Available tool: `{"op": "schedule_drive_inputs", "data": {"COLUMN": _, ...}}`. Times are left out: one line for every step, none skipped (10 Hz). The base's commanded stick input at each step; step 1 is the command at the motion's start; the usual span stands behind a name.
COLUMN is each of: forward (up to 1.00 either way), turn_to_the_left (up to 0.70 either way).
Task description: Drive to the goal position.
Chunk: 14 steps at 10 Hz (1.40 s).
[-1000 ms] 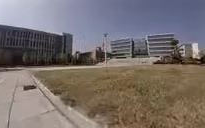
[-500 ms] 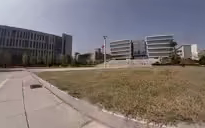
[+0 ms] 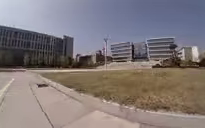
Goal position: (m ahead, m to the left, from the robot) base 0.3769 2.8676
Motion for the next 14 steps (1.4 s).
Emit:
{"op": "schedule_drive_inputs", "data": {"forward": 0.7, "turn_to_the_left": 0.35}}
{"op": "schedule_drive_inputs", "data": {"forward": 0.7, "turn_to_the_left": 0.35}}
{"op": "schedule_drive_inputs", "data": {"forward": 0.7, "turn_to_the_left": 0.35}}
{"op": "schedule_drive_inputs", "data": {"forward": 0.7, "turn_to_the_left": 0.35}}
{"op": "schedule_drive_inputs", "data": {"forward": 0.7, "turn_to_the_left": 0.35}}
{"op": "schedule_drive_inputs", "data": {"forward": 0.7, "turn_to_the_left": 0.35}}
{"op": "schedule_drive_inputs", "data": {"forward": 0.7, "turn_to_the_left": 0.35}}
{"op": "schedule_drive_inputs", "data": {"forward": 0.7, "turn_to_the_left": 0.35}}
{"op": "schedule_drive_inputs", "data": {"forward": 0.7, "turn_to_the_left": 0.35}}
{"op": "schedule_drive_inputs", "data": {"forward": 0.7, "turn_to_the_left": 0.35}}
{"op": "schedule_drive_inputs", "data": {"forward": 0.17, "turn_to_the_left": 0.22}}
{"op": "schedule_drive_inputs", "data": {"forward": 0.04, "turn_to_the_left": 0.06}}
{"op": "schedule_drive_inputs", "data": {"forward": 0.04, "turn_to_the_left": 0.0}}
{"op": "schedule_drive_inputs", "data": {"forward": 0.04, "turn_to_the_left": 0.0}}
